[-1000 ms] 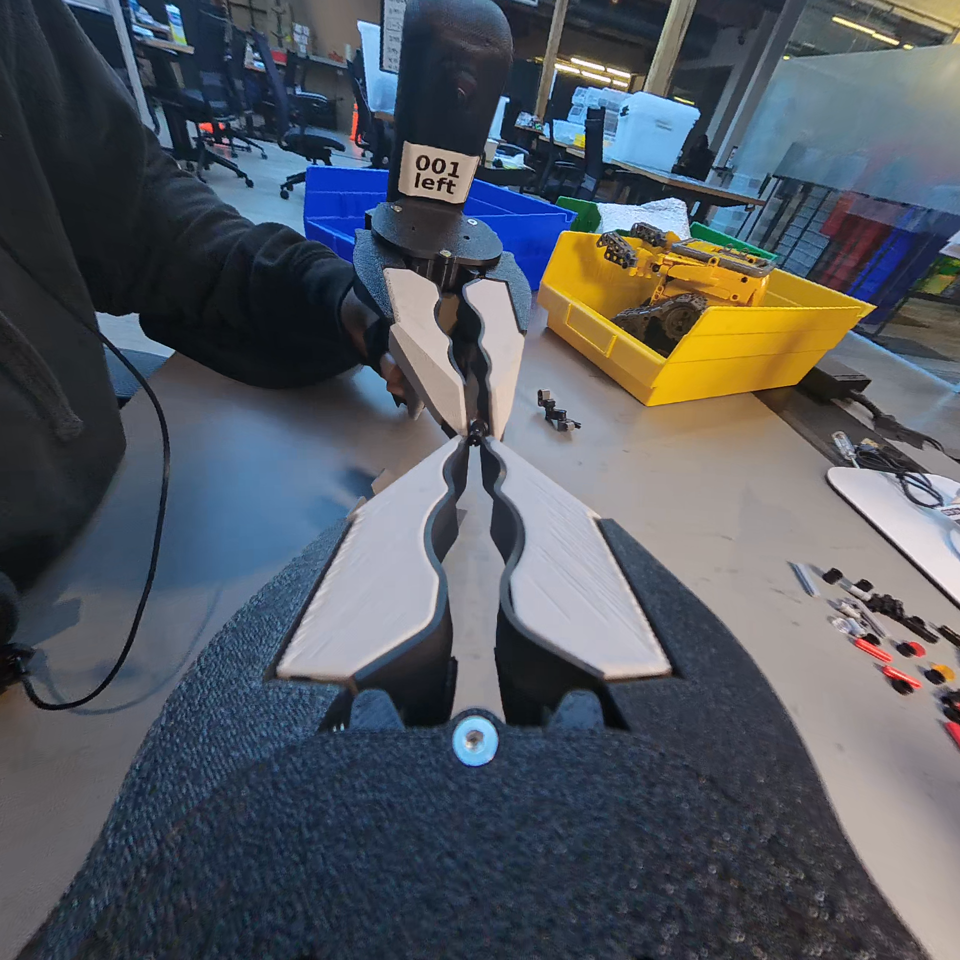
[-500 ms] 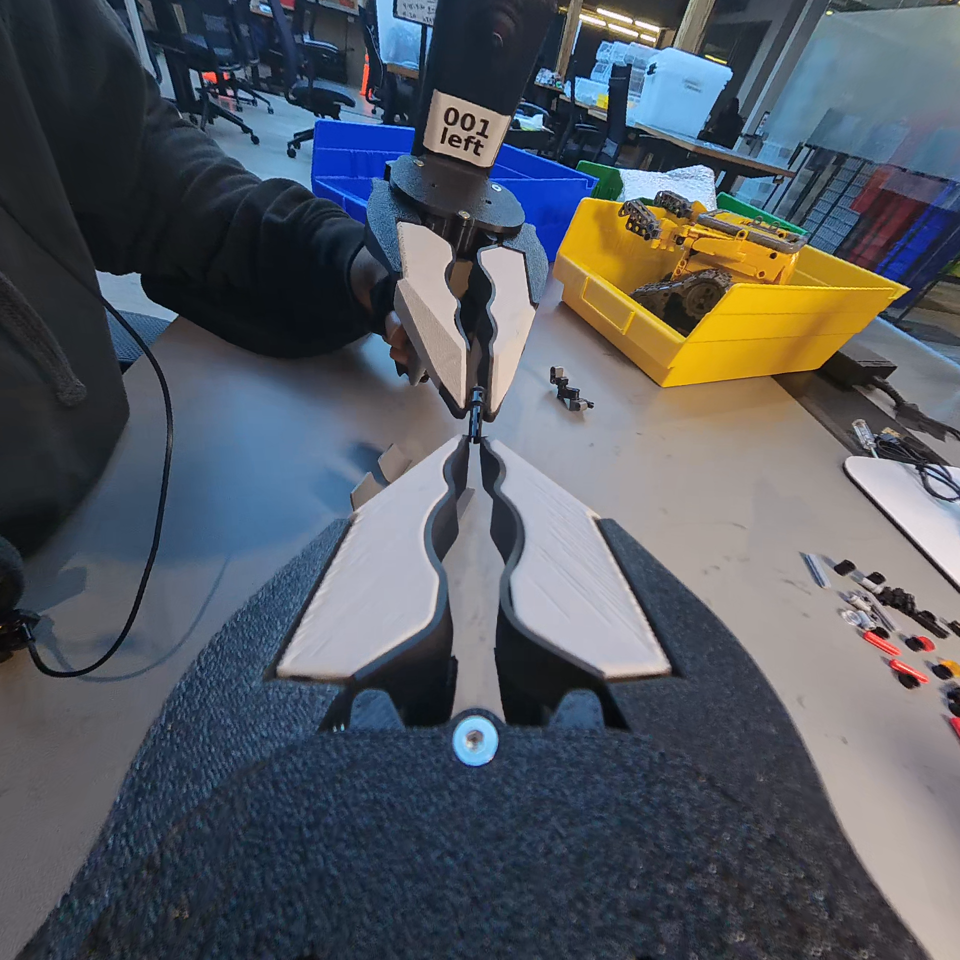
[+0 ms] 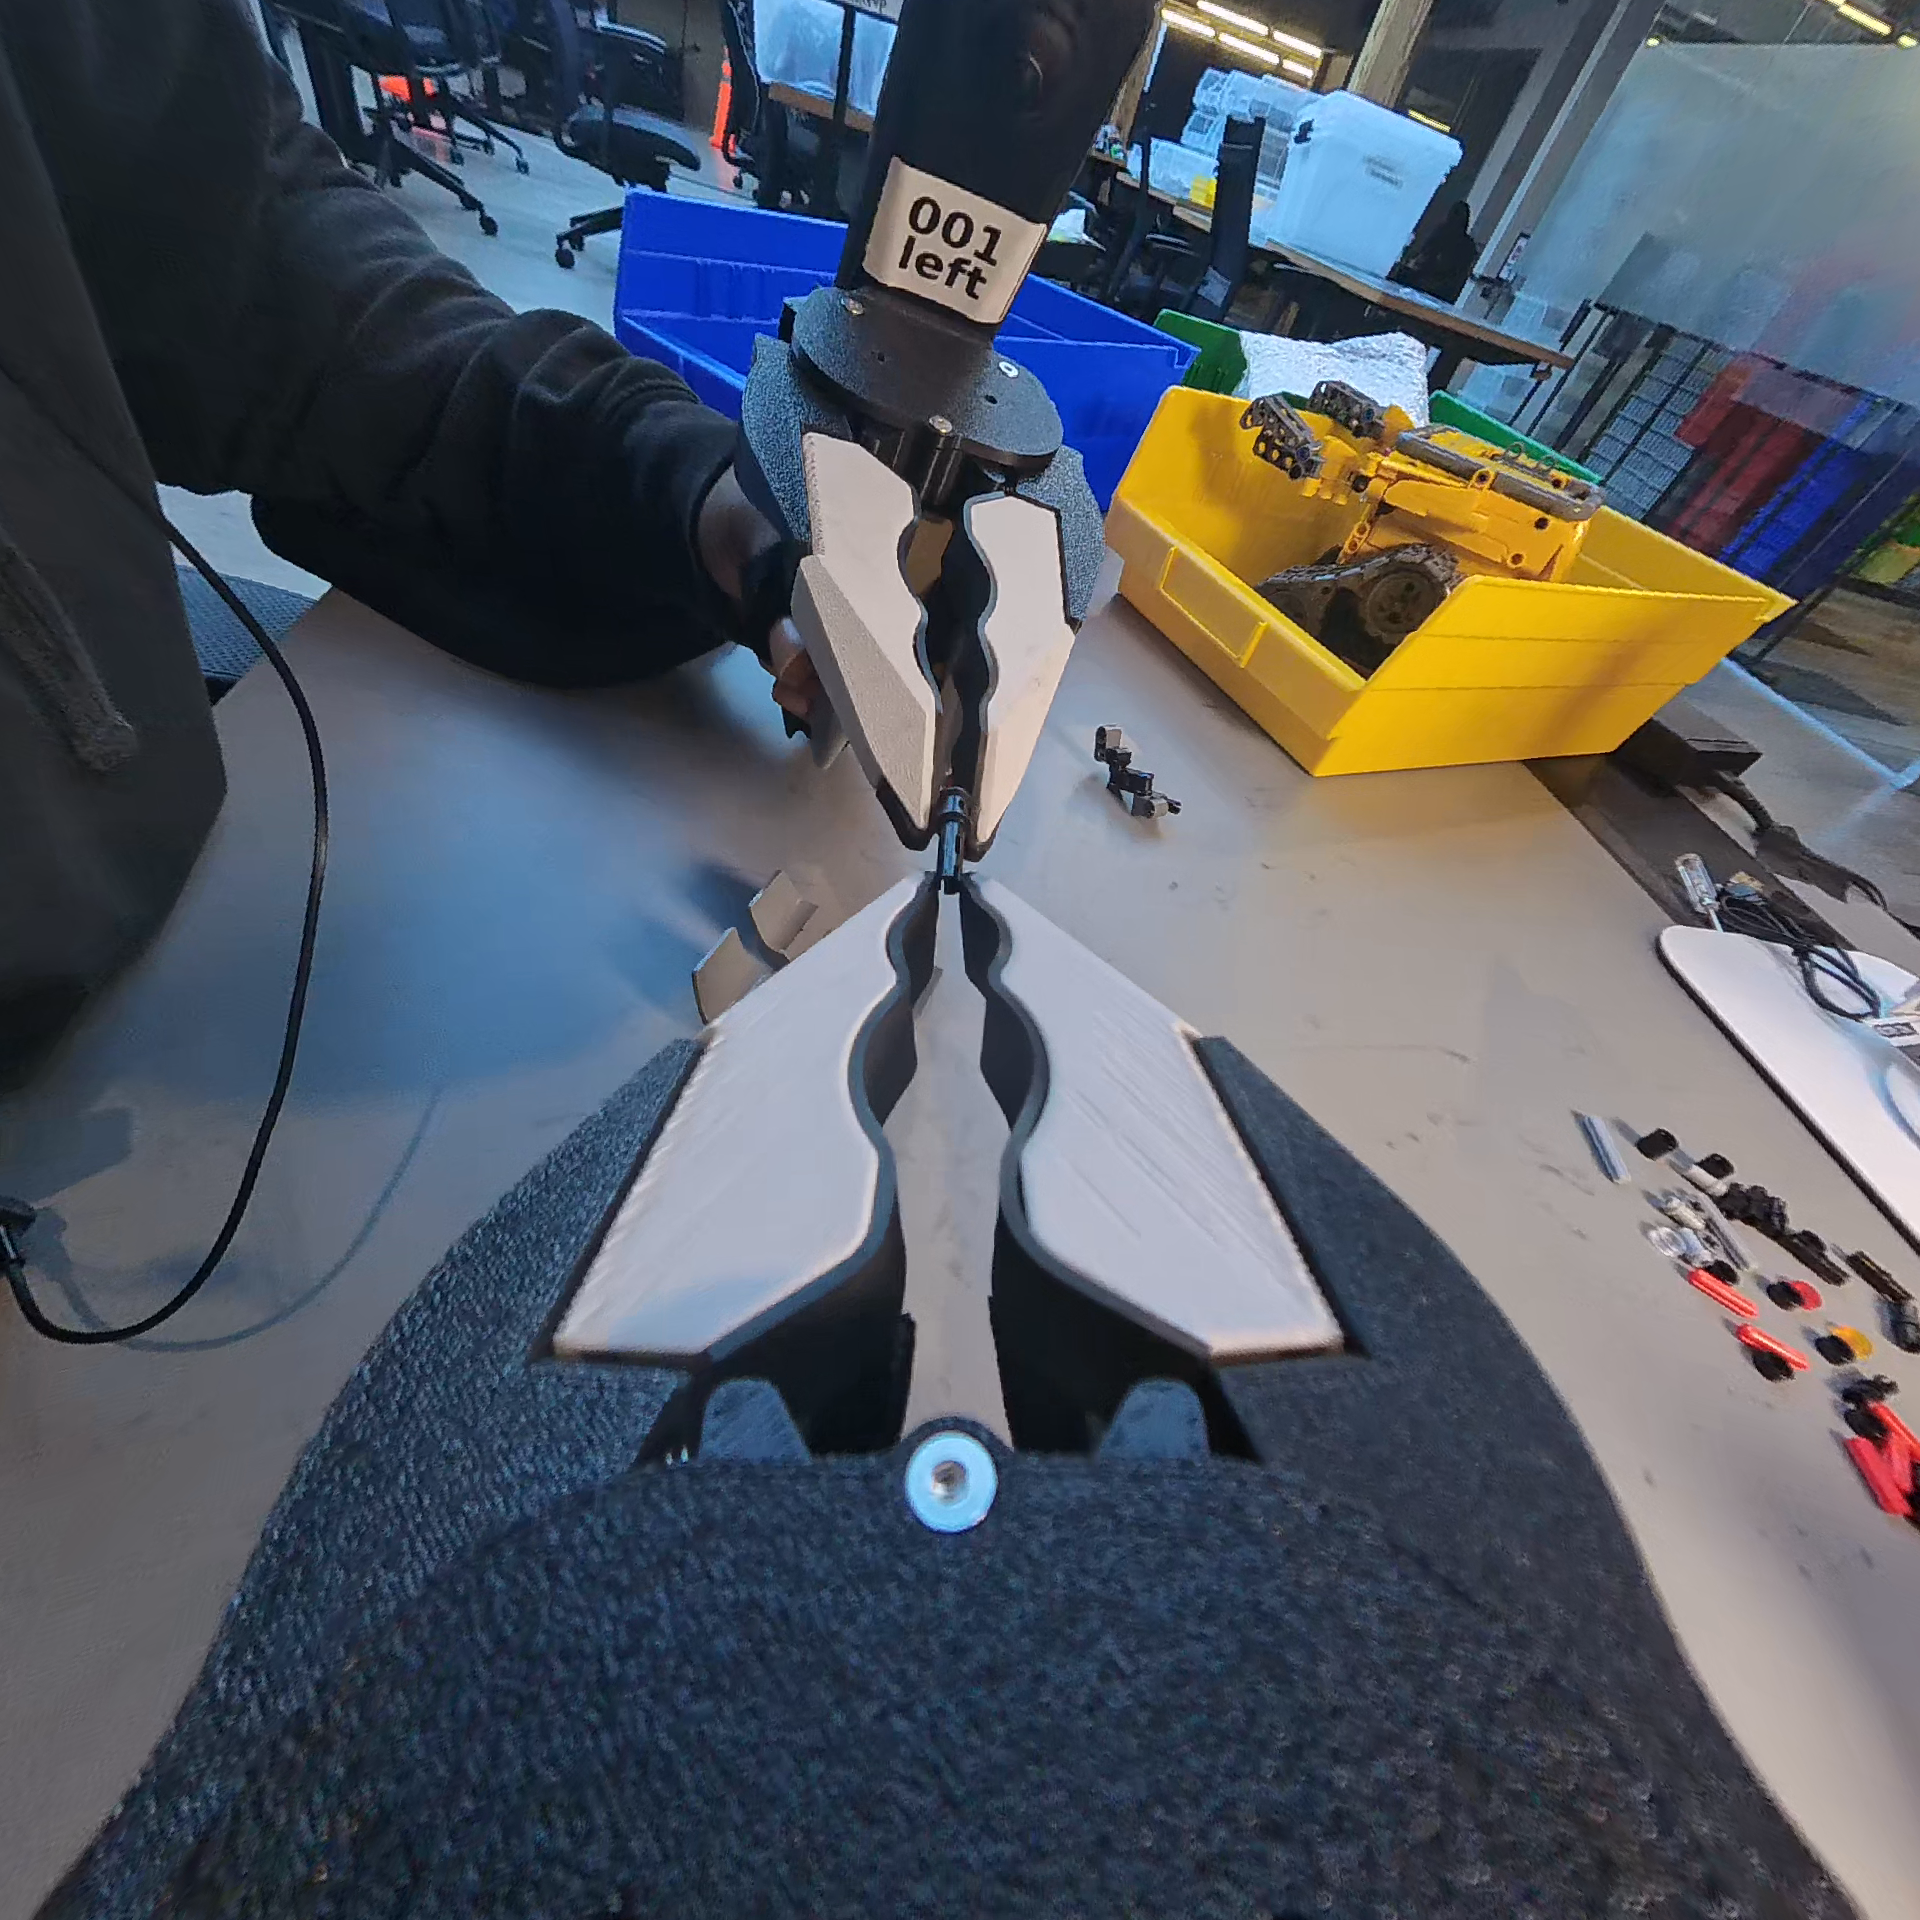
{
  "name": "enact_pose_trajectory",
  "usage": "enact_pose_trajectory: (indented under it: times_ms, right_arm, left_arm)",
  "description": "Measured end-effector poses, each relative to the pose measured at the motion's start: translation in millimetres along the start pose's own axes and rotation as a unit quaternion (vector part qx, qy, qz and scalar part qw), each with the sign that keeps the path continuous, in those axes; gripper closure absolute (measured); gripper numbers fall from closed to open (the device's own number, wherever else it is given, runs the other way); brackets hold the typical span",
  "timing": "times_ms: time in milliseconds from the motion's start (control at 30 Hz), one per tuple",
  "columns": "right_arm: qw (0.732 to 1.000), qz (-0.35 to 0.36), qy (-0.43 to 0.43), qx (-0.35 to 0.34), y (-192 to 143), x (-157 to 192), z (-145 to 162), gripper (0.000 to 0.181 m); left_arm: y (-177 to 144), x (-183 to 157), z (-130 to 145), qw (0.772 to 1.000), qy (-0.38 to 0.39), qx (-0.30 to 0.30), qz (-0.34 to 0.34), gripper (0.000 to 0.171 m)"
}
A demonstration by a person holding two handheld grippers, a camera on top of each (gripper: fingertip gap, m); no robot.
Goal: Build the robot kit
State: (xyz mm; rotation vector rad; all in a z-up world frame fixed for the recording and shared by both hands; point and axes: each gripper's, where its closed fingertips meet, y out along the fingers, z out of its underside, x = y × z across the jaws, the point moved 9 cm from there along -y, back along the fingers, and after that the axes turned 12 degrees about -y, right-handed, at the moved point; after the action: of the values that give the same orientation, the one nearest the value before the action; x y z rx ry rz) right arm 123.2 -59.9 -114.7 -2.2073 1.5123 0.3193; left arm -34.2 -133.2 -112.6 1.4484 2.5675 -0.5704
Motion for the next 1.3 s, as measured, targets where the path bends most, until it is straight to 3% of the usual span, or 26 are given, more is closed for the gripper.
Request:
enact_pose_trajectory:
  times_ms: [500, 633, 733, 800, 867, 1033, 1200, 1300]
  right_arm:
    - [1.0, 0.0, -0.005, 0.017, 2.4, -0.1, 2.7, 0.178]
    - [1.0, 0.013, -0.003, 0.025, -1.6, -4.0, 5.8, 0.178]
    - [0.999, 0.037, 0.002, 0.037, -5.1, -10.4, 9.1, 0.178]
    - [0.997, 0.053, 0.001, 0.056, -6.9, -14.3, 13.4, 0.178]
    - [0.995, 0.062, 0.003, 0.072, -8.8, -17.0, 17.2, 0.177]
    - [0.988, 0.087, -0.004, 0.13, -11.9, -22.9, 28.4, 0.177]
    - [0.982, 0.091, -0.002, 0.167, -14.6, -26.1, 36.5, 0.177]
    - [0.98, 0.098, -0.002, 0.173, -16.2, -27.9, 37.0, 0.177]
  left_arm:
    - [-1.9, 3.5, 1.9, 1.0, 0.005, 0.009, -0.013, 0.169]
    - [-18.0, 14.3, -0.9, 0.998, 0.005, -0.004, -0.058, 0.171]
    - [-37.1, 30.2, -3.0, 0.99, 0.019, 0.004, -0.143, 0.171]
    - [-53.4, 42.9, -4.4, 0.978, 0.021, 0.01, -0.208, 0.161]
    - [-69.7, 54.8, -1.9, 0.968, 0.002, 0.034, -0.248, 0.144]
    - [-98.1, 75.8, 18.7, 0.952, -0.066, 0.096, -0.283, 0.129]
    - [-102.5, 80.8, 32.0, 0.934, -0.059, 0.163, -0.312, 0.133]
    - [-99.8, 82.2, 36.8, 0.926, -0.046, 0.189, -0.325, 0.149]
